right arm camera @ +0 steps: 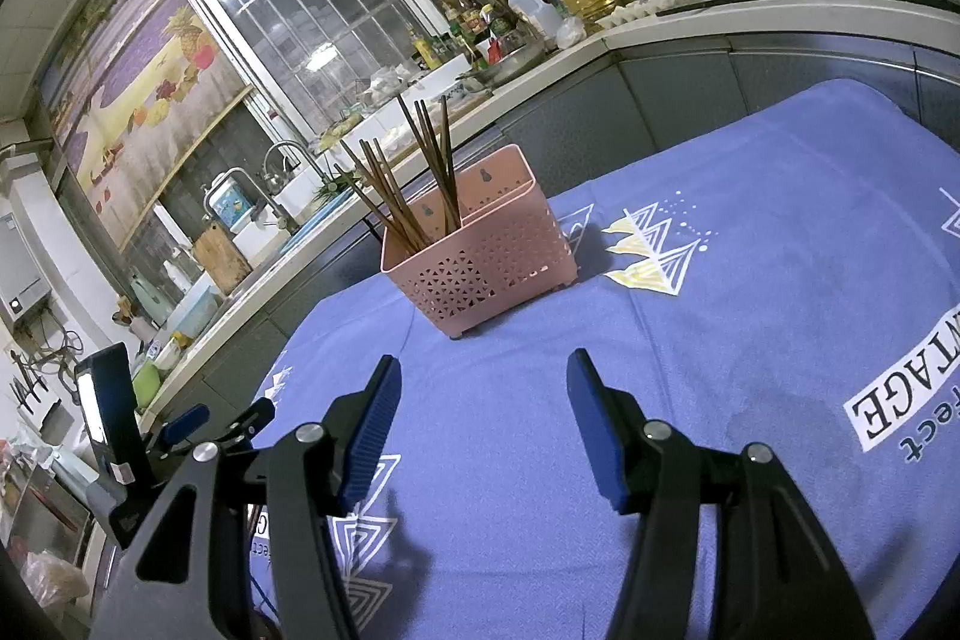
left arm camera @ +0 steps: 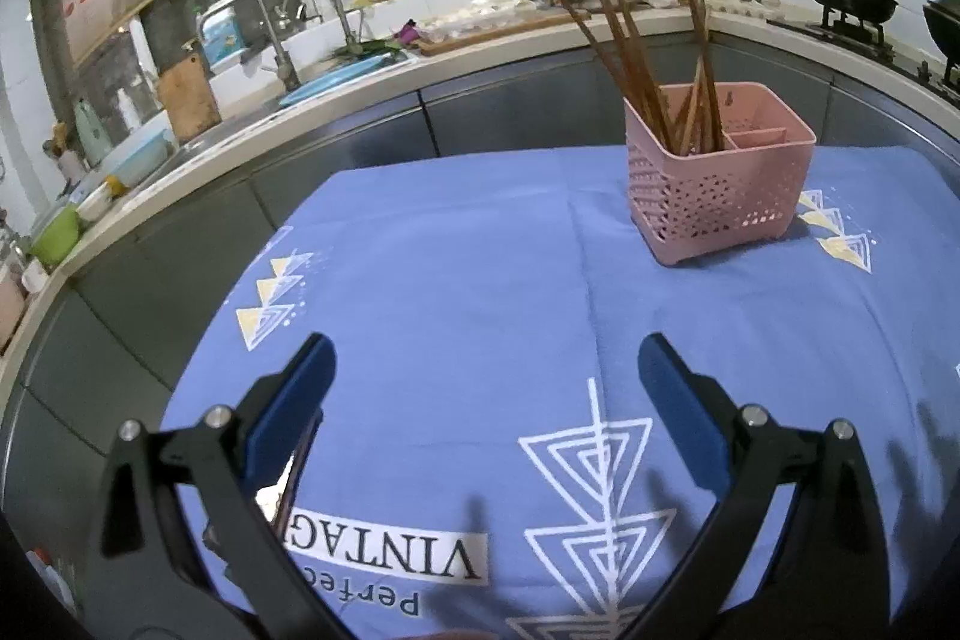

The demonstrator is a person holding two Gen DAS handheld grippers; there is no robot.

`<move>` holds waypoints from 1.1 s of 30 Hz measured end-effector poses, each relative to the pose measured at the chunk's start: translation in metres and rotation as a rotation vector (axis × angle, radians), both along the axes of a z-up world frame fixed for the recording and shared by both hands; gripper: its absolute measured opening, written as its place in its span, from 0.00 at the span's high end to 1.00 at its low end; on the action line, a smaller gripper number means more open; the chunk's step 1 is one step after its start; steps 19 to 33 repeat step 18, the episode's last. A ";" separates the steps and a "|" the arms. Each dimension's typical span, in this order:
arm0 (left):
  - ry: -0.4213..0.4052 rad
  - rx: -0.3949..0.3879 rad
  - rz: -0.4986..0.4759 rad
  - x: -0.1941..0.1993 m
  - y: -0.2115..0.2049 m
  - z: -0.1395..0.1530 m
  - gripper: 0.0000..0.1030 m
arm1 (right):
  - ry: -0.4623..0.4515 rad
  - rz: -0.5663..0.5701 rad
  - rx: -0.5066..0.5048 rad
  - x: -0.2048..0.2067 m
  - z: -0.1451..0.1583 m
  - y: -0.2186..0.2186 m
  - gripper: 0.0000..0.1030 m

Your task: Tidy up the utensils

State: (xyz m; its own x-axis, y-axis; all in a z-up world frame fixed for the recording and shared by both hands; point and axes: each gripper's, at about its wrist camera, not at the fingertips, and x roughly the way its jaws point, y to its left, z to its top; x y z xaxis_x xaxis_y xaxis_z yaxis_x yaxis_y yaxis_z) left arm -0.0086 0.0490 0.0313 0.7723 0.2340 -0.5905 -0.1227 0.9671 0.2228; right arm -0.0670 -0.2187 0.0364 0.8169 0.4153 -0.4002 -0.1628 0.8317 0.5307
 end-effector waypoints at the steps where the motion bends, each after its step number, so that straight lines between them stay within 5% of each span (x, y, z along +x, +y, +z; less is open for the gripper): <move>1: 0.000 -0.002 -0.004 0.000 -0.001 0.000 0.06 | 0.000 -0.001 0.000 -0.001 0.000 0.001 0.44; 33: -0.025 0.008 -0.013 -0.004 -0.004 0.007 0.06 | 0.003 -0.003 0.003 -0.001 0.000 0.000 0.44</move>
